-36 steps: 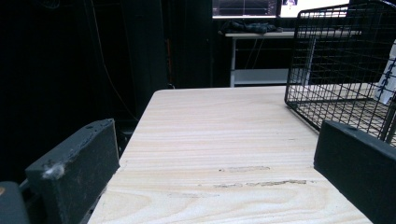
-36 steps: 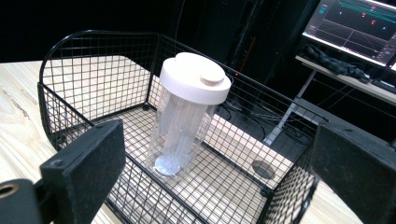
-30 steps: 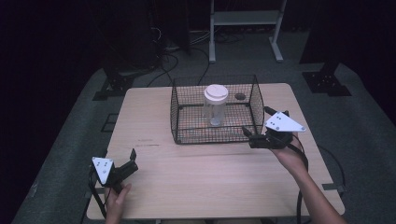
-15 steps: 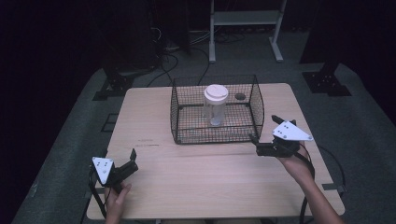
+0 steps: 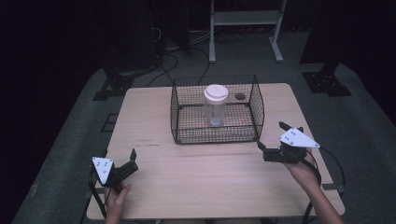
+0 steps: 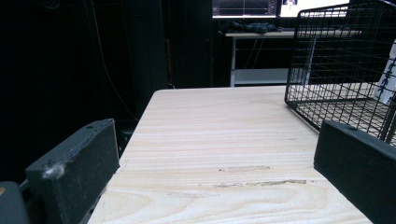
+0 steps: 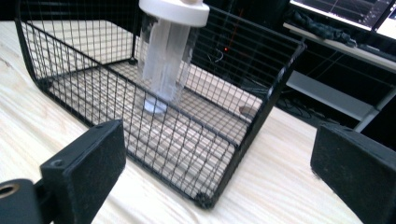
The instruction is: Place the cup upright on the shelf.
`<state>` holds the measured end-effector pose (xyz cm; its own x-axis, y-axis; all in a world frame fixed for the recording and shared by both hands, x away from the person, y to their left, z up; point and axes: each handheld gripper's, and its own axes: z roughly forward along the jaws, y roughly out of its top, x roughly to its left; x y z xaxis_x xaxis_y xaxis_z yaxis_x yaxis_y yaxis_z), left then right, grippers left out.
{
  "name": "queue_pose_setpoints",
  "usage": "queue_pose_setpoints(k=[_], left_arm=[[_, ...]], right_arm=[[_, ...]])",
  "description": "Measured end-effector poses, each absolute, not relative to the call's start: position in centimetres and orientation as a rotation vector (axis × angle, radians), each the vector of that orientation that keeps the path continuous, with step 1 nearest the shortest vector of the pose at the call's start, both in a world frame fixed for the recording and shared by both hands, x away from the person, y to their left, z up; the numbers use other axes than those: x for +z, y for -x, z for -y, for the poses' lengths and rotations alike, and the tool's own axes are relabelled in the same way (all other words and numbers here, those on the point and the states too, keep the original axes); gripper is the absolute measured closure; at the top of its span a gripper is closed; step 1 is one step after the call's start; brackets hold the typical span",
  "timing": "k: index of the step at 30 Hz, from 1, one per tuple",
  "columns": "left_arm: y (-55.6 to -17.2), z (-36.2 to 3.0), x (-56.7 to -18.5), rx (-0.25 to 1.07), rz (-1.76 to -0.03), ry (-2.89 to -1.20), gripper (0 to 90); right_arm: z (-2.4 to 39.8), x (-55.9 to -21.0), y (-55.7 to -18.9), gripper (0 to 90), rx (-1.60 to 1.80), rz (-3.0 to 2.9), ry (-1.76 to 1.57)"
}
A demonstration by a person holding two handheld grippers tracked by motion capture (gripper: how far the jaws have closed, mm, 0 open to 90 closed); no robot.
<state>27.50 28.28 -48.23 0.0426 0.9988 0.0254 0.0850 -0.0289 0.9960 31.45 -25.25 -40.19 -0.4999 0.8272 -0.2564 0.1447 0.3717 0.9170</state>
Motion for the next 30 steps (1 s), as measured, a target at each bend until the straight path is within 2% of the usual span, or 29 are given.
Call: queue_pose_setpoints(k=[30], left_arm=[[-27.5,-28.2,-48.2,1.164,-1.227,-1.314,0.0]], right_arm=[[29.7,-43.2,-29.2,2.8,1.128,-1.845,-0.977]])
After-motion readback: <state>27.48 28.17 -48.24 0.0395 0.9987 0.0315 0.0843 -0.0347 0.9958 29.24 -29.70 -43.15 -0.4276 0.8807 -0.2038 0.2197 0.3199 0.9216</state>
